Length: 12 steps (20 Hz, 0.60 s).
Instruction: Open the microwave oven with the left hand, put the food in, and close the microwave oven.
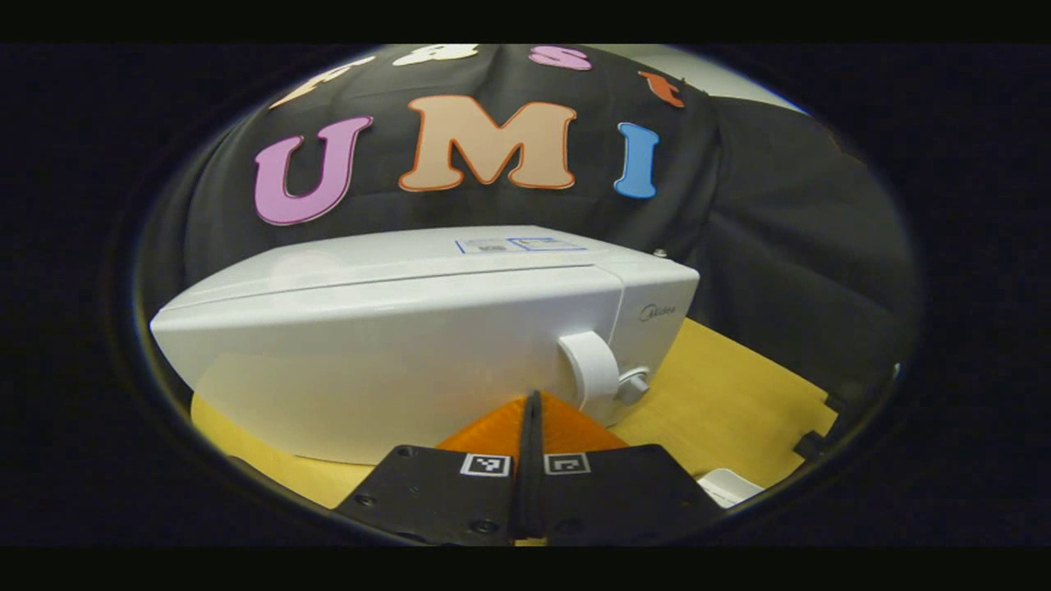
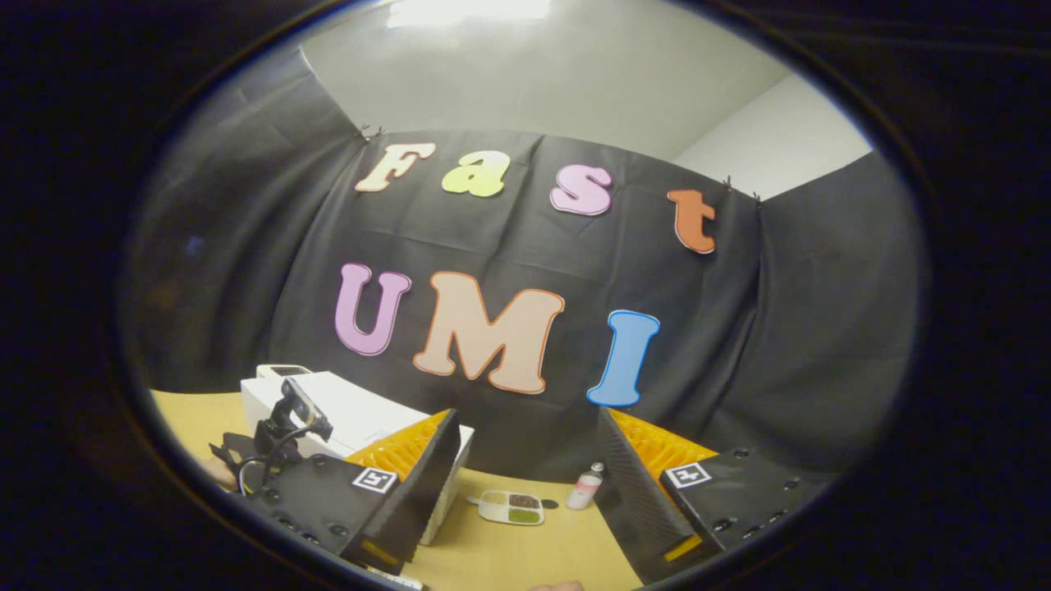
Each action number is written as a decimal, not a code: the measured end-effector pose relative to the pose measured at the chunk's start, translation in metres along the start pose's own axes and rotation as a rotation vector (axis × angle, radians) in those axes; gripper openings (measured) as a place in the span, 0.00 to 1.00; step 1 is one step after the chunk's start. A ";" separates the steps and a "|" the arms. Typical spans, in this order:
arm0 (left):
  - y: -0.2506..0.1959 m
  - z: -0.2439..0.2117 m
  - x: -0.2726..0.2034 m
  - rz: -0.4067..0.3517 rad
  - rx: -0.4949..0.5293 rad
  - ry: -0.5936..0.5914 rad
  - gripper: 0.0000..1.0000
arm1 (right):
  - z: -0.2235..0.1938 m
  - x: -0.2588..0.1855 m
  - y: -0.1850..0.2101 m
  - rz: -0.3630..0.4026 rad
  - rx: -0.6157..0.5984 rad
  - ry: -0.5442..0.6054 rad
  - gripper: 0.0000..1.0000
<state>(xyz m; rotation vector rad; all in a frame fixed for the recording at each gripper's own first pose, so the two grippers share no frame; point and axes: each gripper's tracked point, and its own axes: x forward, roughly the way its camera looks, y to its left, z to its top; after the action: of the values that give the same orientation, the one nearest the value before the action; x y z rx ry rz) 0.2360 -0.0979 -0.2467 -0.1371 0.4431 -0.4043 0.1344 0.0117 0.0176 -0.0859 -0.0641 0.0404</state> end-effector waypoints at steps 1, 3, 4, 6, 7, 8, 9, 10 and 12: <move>0.000 0.000 -0.001 0.004 0.003 0.005 0.01 | -0.001 -0.001 0.001 0.002 0.001 0.010 0.96; 0.001 -0.001 -0.003 0.023 0.027 0.013 0.01 | -0.001 -0.004 0.001 0.002 0.008 0.014 0.97; 0.002 0.000 -0.004 0.033 0.041 0.013 0.01 | 0.002 -0.005 0.000 -0.001 0.005 0.009 0.96; 0.007 0.012 -0.015 0.065 0.082 -0.016 0.00 | 0.005 -0.007 -0.001 -0.006 -0.002 0.004 0.96; 0.009 0.022 -0.021 0.074 0.094 -0.044 0.01 | 0.005 -0.010 -0.002 -0.008 0.000 0.006 0.96; 0.009 0.031 -0.030 0.077 0.096 -0.061 0.01 | 0.005 -0.011 -0.002 -0.013 0.005 0.012 0.96; 0.010 0.039 -0.040 0.079 0.094 -0.078 0.01 | 0.002 -0.013 -0.003 -0.018 0.010 0.024 0.96; 0.013 0.050 -0.050 0.090 0.094 -0.103 0.01 | -0.001 -0.014 -0.003 -0.019 0.014 0.034 1.00; 0.022 0.074 -0.069 0.118 0.077 -0.149 0.01 | 0.003 -0.017 -0.001 -0.021 0.028 0.034 0.97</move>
<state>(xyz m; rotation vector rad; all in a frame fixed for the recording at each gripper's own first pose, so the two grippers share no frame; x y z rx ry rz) 0.2191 -0.0465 -0.1584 -0.0655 0.2863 -0.2926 0.1175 0.0100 0.0192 -0.0578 -0.0301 0.0190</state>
